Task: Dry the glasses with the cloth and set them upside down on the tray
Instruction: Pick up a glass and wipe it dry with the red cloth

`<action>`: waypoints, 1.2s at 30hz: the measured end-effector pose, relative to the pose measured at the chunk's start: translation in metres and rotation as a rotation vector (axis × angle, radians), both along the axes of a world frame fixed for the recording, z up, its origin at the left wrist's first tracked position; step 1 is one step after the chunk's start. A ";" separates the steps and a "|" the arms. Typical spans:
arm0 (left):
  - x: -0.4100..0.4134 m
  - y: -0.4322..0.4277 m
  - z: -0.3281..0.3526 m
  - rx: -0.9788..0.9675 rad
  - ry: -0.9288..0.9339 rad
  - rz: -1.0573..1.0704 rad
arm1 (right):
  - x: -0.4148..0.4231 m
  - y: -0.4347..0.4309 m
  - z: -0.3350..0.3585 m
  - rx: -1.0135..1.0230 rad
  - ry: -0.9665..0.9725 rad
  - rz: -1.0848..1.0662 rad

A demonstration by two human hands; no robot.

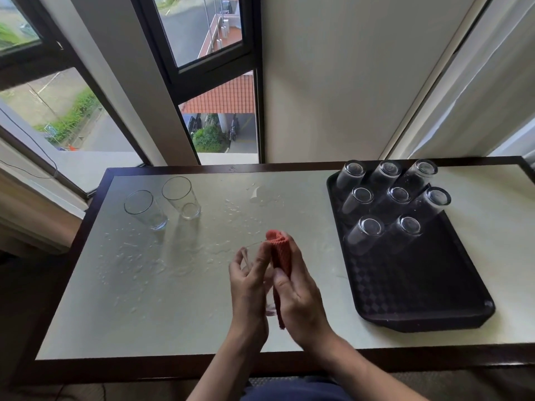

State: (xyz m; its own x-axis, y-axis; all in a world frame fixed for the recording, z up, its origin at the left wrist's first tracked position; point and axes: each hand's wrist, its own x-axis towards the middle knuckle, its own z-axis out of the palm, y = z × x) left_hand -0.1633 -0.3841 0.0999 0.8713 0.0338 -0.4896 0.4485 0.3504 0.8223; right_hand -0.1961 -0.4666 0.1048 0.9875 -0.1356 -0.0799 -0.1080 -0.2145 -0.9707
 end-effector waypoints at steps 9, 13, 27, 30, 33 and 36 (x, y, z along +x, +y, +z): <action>0.008 -0.001 0.006 0.037 -0.084 -0.162 | 0.025 -0.004 -0.005 0.329 0.161 -0.110; 0.017 0.010 0.001 0.026 -0.060 -0.005 | -0.001 0.013 -0.002 -0.018 0.023 -0.029; 0.015 0.015 0.005 -0.007 -0.045 -0.019 | -0.005 0.012 0.005 -0.127 0.014 0.066; 0.011 0.008 0.008 0.027 -0.029 -0.076 | 0.023 -0.002 0.003 0.188 0.115 -0.028; 0.008 0.001 0.010 0.043 -0.036 -0.135 | 0.043 -0.006 0.009 0.302 0.196 -0.107; 0.015 0.007 0.010 -0.017 -0.076 -0.146 | 0.019 0.008 0.010 0.089 0.065 -0.030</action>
